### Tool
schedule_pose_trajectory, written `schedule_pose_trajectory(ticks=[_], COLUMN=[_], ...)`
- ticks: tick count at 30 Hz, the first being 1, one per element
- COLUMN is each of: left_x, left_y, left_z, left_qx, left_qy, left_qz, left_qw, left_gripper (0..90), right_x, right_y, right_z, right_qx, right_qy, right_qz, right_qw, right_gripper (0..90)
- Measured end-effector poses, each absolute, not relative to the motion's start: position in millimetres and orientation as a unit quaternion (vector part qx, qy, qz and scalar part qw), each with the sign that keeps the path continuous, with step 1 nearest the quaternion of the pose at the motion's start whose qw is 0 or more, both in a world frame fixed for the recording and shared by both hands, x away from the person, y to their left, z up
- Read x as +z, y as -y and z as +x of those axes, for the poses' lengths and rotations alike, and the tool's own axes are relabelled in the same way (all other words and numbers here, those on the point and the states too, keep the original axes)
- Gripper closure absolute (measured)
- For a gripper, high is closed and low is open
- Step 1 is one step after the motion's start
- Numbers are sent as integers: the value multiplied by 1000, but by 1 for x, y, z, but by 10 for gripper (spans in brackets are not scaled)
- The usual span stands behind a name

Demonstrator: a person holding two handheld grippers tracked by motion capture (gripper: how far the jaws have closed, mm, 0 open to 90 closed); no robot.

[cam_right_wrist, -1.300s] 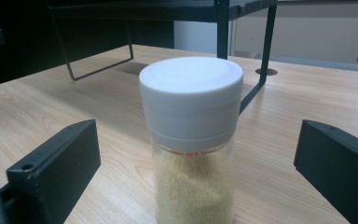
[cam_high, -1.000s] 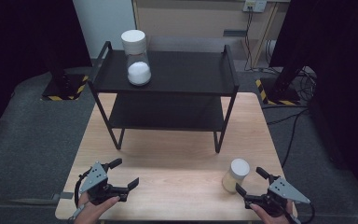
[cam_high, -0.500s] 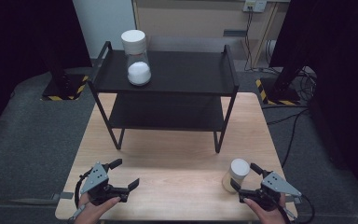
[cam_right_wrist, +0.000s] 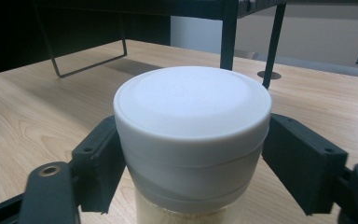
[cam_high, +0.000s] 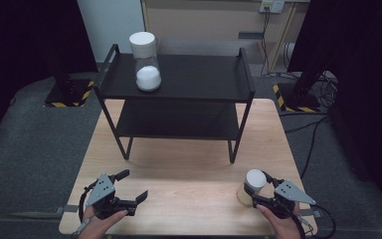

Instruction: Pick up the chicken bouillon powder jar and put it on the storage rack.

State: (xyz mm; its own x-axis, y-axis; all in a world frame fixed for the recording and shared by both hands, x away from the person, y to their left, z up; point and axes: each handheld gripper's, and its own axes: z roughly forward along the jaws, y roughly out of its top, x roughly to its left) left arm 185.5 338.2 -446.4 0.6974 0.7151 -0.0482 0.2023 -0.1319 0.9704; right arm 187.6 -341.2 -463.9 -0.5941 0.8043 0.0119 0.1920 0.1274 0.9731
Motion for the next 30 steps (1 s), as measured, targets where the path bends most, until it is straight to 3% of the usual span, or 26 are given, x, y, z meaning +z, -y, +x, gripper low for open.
schedule_pose_trajectory(ticks=[10,30], left_x=[-446,-445], left_y=[-338,-338], left_z=[186,183], left_qx=[225,227], left_qy=[-320,-318], left_qz=[720,728], left_qw=[573,563], left_gripper=[22,21], right_x=[-465,-444], right_y=[340,353], right_z=[192,183], right_qx=[558,568], right_qy=[-703,-692], right_qz=[349,365], right_qw=[269,255], right_gripper=[339,347])
